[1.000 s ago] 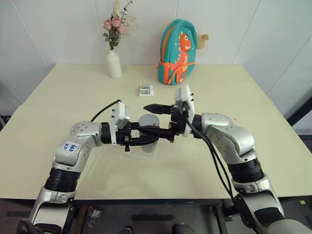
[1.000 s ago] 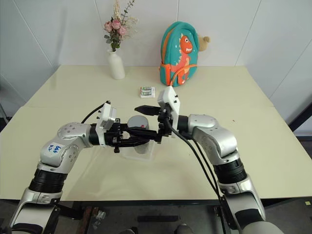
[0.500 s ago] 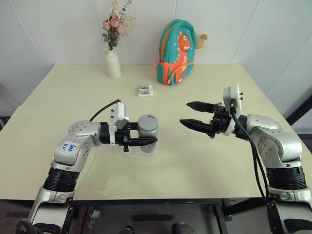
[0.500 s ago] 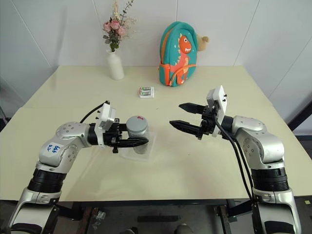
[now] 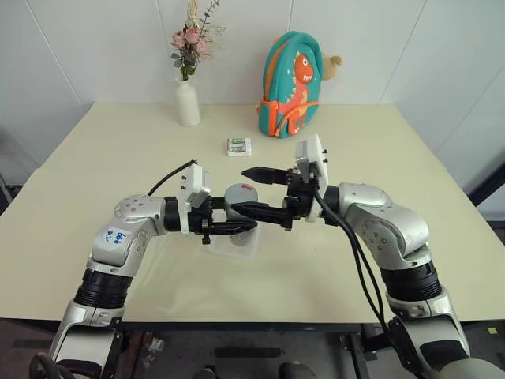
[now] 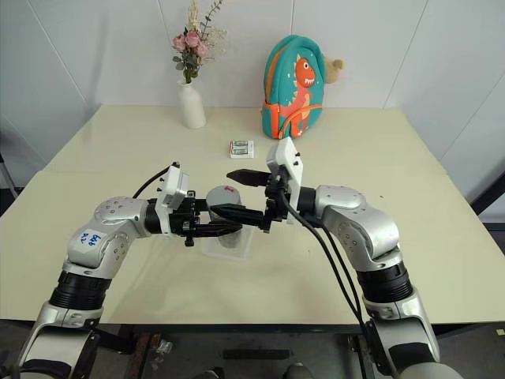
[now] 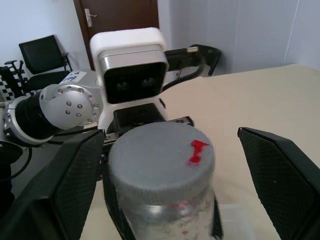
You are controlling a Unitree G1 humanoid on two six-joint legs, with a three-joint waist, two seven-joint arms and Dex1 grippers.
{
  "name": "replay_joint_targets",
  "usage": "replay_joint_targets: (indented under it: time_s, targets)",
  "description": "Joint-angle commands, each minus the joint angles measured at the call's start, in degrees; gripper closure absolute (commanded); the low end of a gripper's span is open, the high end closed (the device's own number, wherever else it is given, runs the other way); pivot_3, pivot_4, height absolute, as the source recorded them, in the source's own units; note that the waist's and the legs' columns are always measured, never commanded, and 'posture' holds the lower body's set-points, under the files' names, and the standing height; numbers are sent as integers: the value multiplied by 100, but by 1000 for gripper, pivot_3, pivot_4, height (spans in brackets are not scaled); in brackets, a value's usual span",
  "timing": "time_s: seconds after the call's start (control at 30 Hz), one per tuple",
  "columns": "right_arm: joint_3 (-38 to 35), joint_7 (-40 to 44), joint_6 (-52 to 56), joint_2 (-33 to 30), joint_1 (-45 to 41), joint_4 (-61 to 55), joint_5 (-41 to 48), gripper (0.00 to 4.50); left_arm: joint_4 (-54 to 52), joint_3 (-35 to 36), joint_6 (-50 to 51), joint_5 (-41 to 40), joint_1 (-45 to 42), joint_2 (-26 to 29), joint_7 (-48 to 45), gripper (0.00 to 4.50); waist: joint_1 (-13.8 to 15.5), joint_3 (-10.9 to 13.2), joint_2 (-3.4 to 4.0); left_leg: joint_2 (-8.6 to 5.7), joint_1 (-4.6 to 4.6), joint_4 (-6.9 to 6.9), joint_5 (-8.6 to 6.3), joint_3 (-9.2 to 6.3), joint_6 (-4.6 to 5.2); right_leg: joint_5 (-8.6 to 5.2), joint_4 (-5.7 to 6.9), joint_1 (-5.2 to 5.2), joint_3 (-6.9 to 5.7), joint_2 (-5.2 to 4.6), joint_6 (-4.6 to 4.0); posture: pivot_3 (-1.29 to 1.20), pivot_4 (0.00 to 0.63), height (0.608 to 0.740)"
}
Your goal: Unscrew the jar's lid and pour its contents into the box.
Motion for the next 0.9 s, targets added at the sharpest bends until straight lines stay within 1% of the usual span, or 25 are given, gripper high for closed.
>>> replay_joint_targets:
  time_s: [0.03,0.2,0.43,0.67,0.9]
  targets:
    - [11,-113,-63,161,-263,-3,-70,36,-65,-4,-140,-2,-157,-43,-52,2526,-14,0,0,0,0,0,0,0,0,0,0,0,0,0,0,0,150,740]
    - [12,-257,-140,352,-402,212,-254,36,-92,-12,-121,5,-153,-74,-53,2526,-25,0,0,2,4,0,0,0,0,0,8,-1,0,1,-1,0,150,740]
    - [-31,-281,-183,260,-307,254,-346,36,-124,1,-88,7,-148,-62,-70,2526,-24,0,0,1,2,0,0,0,0,0,6,-1,0,1,0,0,150,740]
    - [-141,-90,-231,-136,-99,206,-361,36,-149,31,-68,0,-134,-6,-81,2526,-13,0,0,0,2,0,0,0,0,0,6,-1,0,0,0,0,150,740]
    - [-346,129,-266,-518,-166,381,-246,36,-208,46,-51,-18,-81,21,-54,2526,-23,0,0,1,3,0,0,0,0,0,7,-1,0,1,-1,0,150,740]
